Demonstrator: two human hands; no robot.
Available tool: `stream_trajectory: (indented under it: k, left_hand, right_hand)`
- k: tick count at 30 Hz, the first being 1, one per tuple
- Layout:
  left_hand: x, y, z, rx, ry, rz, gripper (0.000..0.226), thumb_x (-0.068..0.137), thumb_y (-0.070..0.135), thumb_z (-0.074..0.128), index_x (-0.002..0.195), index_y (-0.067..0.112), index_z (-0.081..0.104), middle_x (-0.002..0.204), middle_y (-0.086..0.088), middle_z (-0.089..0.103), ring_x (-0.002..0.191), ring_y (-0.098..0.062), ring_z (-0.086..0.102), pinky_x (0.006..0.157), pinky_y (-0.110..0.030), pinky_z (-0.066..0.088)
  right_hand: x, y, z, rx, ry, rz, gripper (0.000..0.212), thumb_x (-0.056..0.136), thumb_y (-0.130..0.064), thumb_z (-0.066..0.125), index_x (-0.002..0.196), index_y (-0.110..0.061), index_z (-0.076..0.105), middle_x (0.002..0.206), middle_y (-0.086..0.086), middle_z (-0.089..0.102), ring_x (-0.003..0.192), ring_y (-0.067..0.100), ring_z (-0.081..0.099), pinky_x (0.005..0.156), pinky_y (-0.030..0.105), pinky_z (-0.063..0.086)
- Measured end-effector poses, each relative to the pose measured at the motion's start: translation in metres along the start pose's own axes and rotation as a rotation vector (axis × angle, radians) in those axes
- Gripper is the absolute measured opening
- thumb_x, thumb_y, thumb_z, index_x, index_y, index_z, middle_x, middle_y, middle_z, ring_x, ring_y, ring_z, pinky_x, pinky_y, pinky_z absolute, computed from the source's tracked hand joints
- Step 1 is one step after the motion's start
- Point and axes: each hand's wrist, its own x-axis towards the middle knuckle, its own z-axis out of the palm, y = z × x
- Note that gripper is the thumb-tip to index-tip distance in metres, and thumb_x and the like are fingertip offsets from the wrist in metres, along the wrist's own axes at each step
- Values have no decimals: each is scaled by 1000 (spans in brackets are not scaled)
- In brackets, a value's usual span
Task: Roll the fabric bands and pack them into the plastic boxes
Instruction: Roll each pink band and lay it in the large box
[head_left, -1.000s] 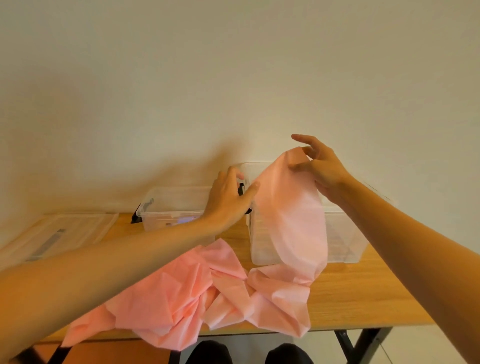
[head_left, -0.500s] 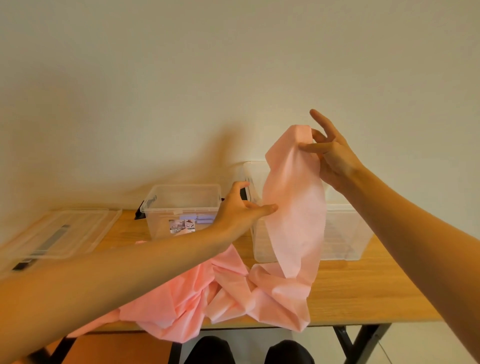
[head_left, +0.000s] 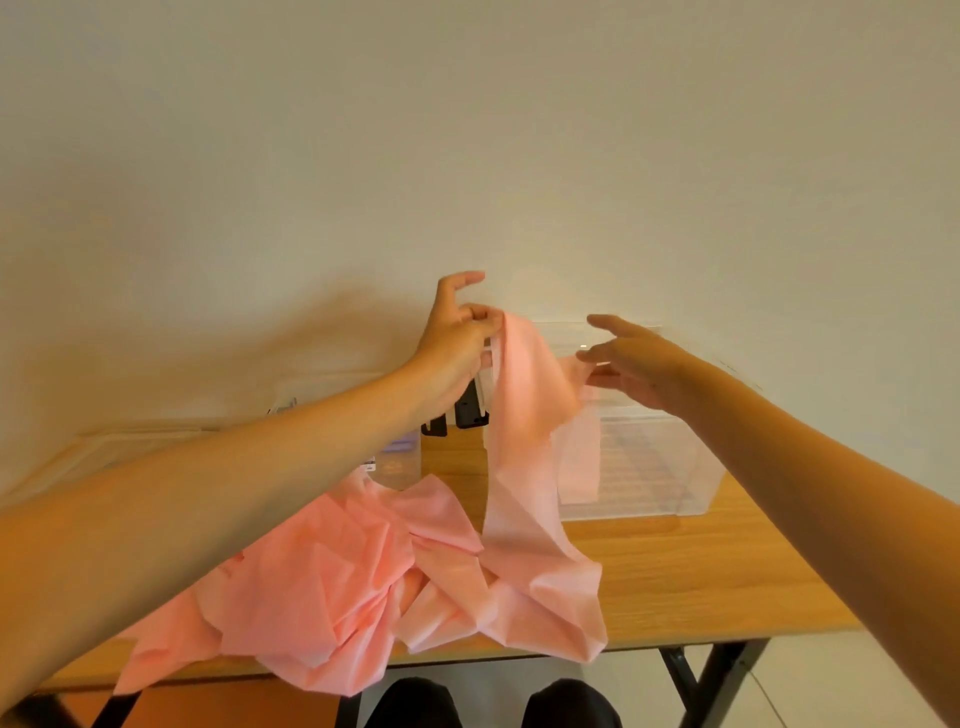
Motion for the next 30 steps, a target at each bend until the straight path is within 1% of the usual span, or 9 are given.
stream_trajectory:
  k: [4,6,10,13,15,19,25,28,30]
  left_hand:
    - [23,18,13,-14,-25,21,49,100,-3,51,135,31,42,98,-9,58,91,-24,58,80,-38,49]
    - [35,23,20,-33,-18,22,49,100,-4,52,134,29,43,96,-8,60,92,-24,59,80,-38,47]
    - [52,31,31,-162,-3,19,48,97,-9,52,132,23,46,99,-11,61,93,-22,61,85,-35,51]
    - [56,41,34,-280,7,28,46,97,-12,49,132,18,46,93,-13,60,86,-20,63,83,-28,56]
    - [58,47,31,-329,20,26,45,98,-13,48,132,16,46,91,-13,60,82,-20,63,79,-27,57]
    - [54,46,25,-325,3,-3,48,96,-13,51,135,14,45,94,-13,60,82,-19,64,80,-28,57]
    - [22,18,6,153,-128,-111,61,94,-12,49,145,22,41,124,-14,61,114,-24,62,89,-31,56]
    - [-13,-2,-2,514,137,17,41,93,1,53,129,21,53,108,3,64,95,-9,61,72,-20,48]
    - [-45,-28,-9,485,322,20,24,92,6,53,114,17,57,99,6,59,88,-13,57,65,-23,42]
  right_hand:
    - [-6,19,-2,-355,356,-64,32,103,-32,60,127,-10,62,101,9,72,97,24,69,90,38,56]
    - [-20,32,4,-408,546,-195,43,101,-52,54,111,-12,64,95,7,72,93,23,68,86,42,57]
    - [-61,49,28,-370,562,-403,55,87,-64,66,108,-15,55,80,1,67,76,12,64,66,27,49]
    - [-72,62,41,-434,508,-293,63,74,-70,76,98,-14,57,80,-2,65,74,11,62,65,30,51]
    - [-72,74,46,-517,447,-216,57,73,-66,80,90,-15,61,80,-4,66,74,10,62,61,27,51]
    - [-70,80,47,-483,424,-227,24,82,-22,81,99,-13,66,80,-3,68,74,17,65,53,13,43]
    - [-66,40,38,-68,344,-280,55,85,-18,81,129,-22,49,101,9,70,90,21,70,78,37,59]
    - [-47,10,27,266,321,-198,55,90,-10,76,137,-16,50,112,14,67,93,23,69,73,35,59]
    - [-33,-7,22,463,284,-162,57,94,-5,69,145,-12,45,115,15,65,94,22,69,68,32,59]
